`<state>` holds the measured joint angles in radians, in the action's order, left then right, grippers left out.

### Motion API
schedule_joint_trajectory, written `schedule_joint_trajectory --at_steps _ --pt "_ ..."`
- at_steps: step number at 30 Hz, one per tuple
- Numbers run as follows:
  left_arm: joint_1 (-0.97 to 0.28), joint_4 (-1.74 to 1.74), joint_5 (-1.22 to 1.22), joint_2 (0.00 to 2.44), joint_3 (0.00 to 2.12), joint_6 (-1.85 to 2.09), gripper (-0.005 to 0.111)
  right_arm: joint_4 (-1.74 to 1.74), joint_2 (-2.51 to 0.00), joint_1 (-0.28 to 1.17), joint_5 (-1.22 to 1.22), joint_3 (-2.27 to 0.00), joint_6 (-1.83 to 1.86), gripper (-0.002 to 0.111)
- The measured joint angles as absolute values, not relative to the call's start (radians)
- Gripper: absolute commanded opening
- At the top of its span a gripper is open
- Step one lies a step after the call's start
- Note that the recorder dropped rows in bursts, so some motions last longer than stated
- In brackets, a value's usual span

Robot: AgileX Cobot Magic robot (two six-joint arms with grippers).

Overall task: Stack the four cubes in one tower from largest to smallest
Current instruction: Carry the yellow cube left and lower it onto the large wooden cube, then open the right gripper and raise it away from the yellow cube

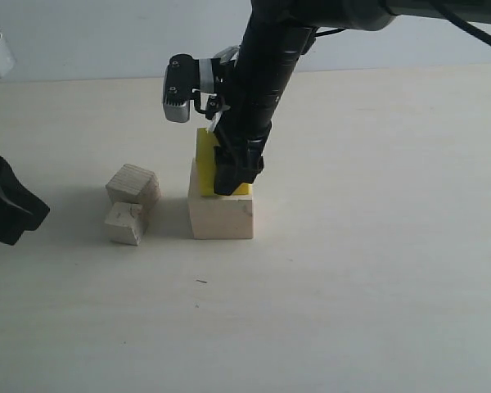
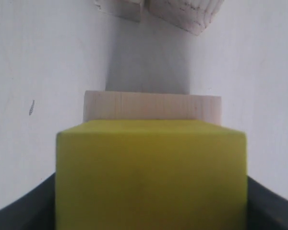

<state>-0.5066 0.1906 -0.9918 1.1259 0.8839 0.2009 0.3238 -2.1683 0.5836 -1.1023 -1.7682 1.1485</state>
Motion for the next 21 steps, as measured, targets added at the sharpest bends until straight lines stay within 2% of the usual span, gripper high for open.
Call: schedule_joint_trajectory --at_steps 3,10,17,21 --pt "-0.507 0.191 -0.992 1.126 0.884 0.201 0.000 0.327 -2.168 0.584 -1.102 -1.768 1.142 0.048" --pt "-0.507 0.191 -0.992 1.126 0.884 0.201 0.000 0.331 -2.168 0.584 -1.098 -1.768 1.124 0.058" --pt "-0.507 0.191 -0.992 1.126 0.884 0.201 0.000 0.366 -2.168 0.584 -1.094 -1.768 1.119 0.084" --pt "-0.507 0.191 -0.992 1.126 0.884 0.201 0.000 0.380 -2.168 0.584 -1.094 -1.768 1.087 0.093"
